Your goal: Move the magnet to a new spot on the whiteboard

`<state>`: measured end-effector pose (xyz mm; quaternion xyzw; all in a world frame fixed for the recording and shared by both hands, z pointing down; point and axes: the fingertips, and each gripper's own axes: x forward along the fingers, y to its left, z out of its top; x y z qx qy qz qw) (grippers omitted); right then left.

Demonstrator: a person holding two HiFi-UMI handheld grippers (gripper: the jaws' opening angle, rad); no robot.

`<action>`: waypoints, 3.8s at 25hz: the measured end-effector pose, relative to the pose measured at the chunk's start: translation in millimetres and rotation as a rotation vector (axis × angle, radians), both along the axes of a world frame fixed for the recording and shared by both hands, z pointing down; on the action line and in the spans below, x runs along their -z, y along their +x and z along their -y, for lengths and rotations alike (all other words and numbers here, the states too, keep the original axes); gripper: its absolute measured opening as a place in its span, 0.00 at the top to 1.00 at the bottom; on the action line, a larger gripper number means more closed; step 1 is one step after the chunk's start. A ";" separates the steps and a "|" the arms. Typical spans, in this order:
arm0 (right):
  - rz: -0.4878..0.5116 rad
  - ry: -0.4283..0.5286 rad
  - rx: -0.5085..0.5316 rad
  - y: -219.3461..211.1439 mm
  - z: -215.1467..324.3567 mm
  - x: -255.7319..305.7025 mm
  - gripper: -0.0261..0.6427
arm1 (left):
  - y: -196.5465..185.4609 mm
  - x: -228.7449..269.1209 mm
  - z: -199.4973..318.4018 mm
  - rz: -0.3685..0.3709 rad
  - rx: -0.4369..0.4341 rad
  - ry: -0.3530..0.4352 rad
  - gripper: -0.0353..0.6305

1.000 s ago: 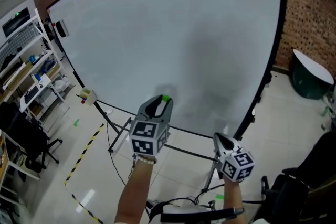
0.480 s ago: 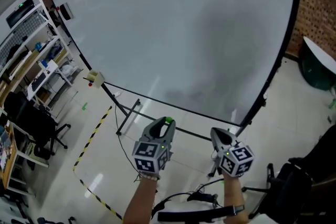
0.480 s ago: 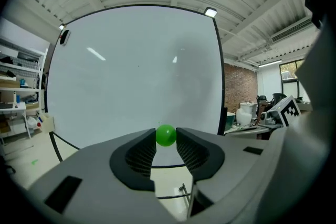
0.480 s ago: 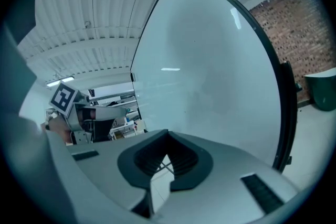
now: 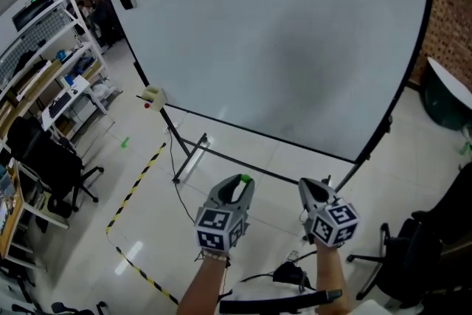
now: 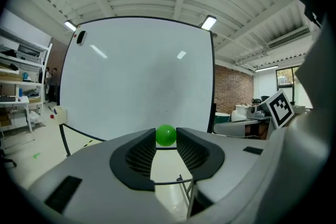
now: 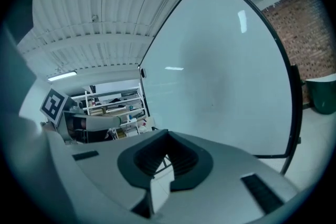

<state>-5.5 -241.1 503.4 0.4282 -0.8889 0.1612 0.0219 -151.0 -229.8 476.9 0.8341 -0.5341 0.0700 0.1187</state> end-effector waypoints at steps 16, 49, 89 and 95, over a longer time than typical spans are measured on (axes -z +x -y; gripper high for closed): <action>-0.113 0.001 -0.088 -62.6 -140.2 0.9 0.95 | -66.1 -4.6 -107.6 -0.073 -0.098 0.011 0.76; -0.050 0.060 -0.124 59.0 -66.0 34.7 0.95 | 51.2 16.1 -31.6 -0.085 -0.096 0.035 0.77; -0.062 0.071 -0.296 264.2 30.8 24.4 0.95 | 156.8 251.3 304.3 0.163 0.013 0.365 0.77; -0.064 0.068 -0.292 265.3 35.2 24.0 0.95 | 157.1 249.5 308.4 0.180 0.017 0.366 0.77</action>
